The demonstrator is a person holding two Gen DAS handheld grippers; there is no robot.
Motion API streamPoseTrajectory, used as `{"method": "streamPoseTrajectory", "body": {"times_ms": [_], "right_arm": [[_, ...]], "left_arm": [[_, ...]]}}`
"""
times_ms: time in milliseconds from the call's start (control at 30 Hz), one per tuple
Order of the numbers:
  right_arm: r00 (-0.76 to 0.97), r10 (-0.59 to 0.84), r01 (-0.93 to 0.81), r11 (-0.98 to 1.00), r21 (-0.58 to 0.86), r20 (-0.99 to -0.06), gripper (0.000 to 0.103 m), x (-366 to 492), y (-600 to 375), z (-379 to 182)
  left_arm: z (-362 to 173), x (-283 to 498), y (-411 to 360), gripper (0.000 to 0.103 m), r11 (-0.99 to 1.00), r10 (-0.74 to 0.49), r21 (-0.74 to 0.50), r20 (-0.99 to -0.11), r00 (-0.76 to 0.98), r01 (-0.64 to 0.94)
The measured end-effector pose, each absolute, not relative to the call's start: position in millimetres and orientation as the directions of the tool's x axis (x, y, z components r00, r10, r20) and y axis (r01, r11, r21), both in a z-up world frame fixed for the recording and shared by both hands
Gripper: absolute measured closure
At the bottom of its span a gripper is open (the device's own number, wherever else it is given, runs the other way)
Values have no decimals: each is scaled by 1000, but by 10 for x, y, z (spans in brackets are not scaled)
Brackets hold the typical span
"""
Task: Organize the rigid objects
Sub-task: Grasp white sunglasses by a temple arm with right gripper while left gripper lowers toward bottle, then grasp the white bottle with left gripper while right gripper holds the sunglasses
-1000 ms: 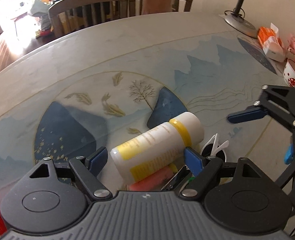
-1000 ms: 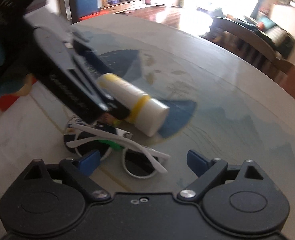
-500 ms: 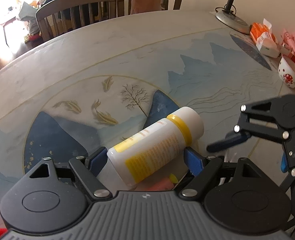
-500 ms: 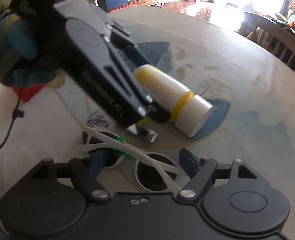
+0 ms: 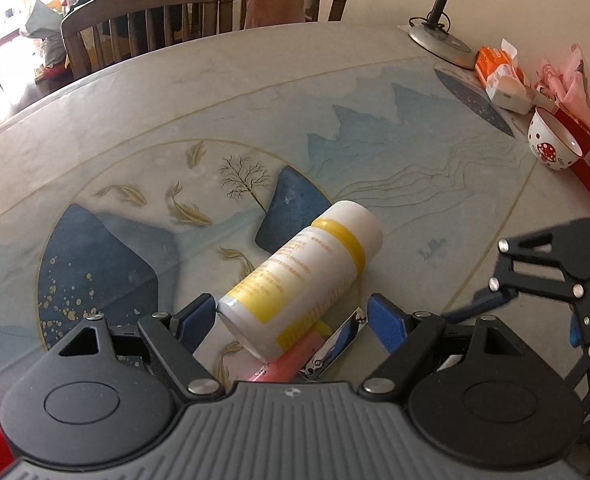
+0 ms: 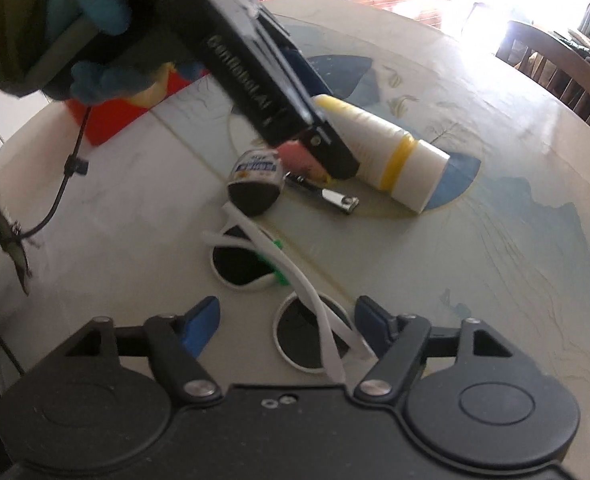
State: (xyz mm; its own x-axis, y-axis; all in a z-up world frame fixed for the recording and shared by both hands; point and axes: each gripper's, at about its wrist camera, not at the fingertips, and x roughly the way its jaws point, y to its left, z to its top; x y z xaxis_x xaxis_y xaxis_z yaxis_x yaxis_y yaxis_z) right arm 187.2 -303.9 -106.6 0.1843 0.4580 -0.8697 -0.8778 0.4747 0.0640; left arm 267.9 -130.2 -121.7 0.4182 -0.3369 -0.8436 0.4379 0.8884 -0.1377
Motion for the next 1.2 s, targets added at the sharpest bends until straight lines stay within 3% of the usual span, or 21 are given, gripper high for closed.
{"method": "streamPoseTrajectory", "body": {"times_ms": [33, 100, 233, 367, 500, 533, 700, 867, 933, 1067, 1200], "right_arm": [[191, 456, -878, 475, 56, -869, 51, 1848, -3035, -1071], [200, 452, -874, 483, 49, -869, 60, 1843, -3008, -1075], [210, 450, -866, 498, 48, -868, 61, 1762, -3037, -1071], [224, 457, -830, 552, 77, -861, 63, 1719, -3097, -1053], [250, 447, -790, 607, 85, -859, 67, 1716, -3194, -1044], [260, 450, -782, 618, 88, -854, 94, 1685, -3235, -1023], [293, 409, -717, 692, 85, -864, 95, 1678, -3423, -1013], [276, 410, -727, 680, 90, -869, 94, 1578, -3461, -1006], [287, 405, -733, 677, 74, -868, 91, 1553, -3434, -1014], [323, 401, -725, 687, 48, -858, 80, 1573, -3391, -999], [334, 407, -708, 703, 58, -850, 78, 1619, -3392, -1017]], "left_arm": [[-1212, 2670, -1309, 20, 890, -335, -135, -843, 421, 436], [-1206, 2649, -1324, 20, 891, -330, -127, -841, 428, 436], [-1181, 2583, -1361, 25, 892, -327, -116, -833, 446, 436], [-1160, 2519, -1387, 50, 904, -294, -84, -834, 468, 419], [-1147, 2448, -1383, 61, 910, -289, -87, -833, 472, 404], [-1142, 2422, -1388, 62, 910, -291, -88, -833, 471, 406], [-1137, 2305, -1440, 63, 892, -325, -117, -837, 440, 437], [-1118, 2270, -1536, 63, 886, -302, -72, -840, 450, 459], [-1110, 2299, -1570, 59, 886, -284, -46, -840, 462, 461], [-1101, 2410, -1655, 39, 889, -271, -24, -833, 483, 457], [-1165, 2555, -1766, 39, 889, -258, -14, -841, 475, 457]]}}
